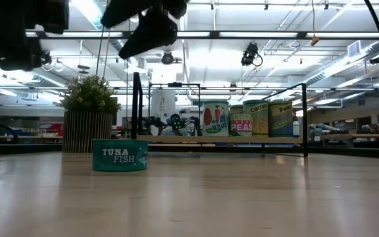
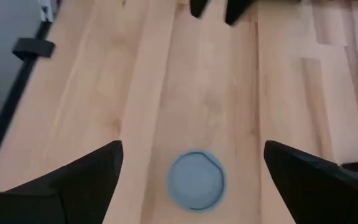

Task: Pick and place cans onto a shelf
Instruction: Put the canned tuna on the shelf

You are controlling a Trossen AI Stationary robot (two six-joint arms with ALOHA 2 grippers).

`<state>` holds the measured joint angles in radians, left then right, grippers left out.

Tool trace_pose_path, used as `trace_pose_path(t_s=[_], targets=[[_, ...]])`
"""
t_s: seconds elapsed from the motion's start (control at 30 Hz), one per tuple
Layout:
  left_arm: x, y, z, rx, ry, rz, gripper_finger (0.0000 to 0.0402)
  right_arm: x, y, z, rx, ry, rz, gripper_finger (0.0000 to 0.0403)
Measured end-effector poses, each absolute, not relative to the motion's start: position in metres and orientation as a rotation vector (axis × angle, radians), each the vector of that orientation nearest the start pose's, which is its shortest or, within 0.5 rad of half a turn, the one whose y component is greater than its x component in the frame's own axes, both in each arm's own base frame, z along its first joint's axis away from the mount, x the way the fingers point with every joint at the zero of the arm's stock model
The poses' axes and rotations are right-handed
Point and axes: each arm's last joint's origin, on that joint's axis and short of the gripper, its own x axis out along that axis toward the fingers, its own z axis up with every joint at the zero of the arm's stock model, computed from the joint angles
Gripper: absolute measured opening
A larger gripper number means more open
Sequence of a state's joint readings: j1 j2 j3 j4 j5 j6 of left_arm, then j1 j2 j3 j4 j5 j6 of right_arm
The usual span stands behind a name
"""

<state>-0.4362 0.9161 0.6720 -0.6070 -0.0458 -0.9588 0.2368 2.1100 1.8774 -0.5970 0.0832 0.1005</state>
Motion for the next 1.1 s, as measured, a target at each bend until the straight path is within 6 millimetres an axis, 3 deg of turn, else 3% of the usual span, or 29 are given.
trace_pose_path(t_s=[0.13,0.4,0.6,0.67,0.83,0.97,1.1], targets=[[0.153,-0.071,0.234,-0.732,1.007,0.121,0.0172,0.467,0.102,0.251,-0.035,0.832,0.097,0.0398],[0.153,-0.071,0.234,-0.766,1.01,0.134,0.0172,0.487,0.105,0.211,-0.124,0.913,0.144,0.0398],[0.152,-0.075,0.234,-0.778,1.036,0.097,0.0172,0.481,0.102,0.192,-0.241,1.047,0.144,0.0397],[0.151,-0.079,0.234,-0.722,1.02,0.085,0.0172,0.472,0.1,0.201,-0.235,1.096,0.125,0.0397],[0.165,-0.094,0.227,-0.55,0.939,0.06,0.0185,0.444,0.096,0.244,-0.2,1.149,0.052,0.0393],[0.185,-0.105,0.208,-0.422,0.935,0.07,0.023,0.419,0.094,0.286,-0.188,1.1,-0.123,0.0386],[0.204,-0.111,0.187,-0.317,0.958,0.066,0.0287,0.396,0.089,0.328,-0.068,0.995,-0.235,0.0376]])
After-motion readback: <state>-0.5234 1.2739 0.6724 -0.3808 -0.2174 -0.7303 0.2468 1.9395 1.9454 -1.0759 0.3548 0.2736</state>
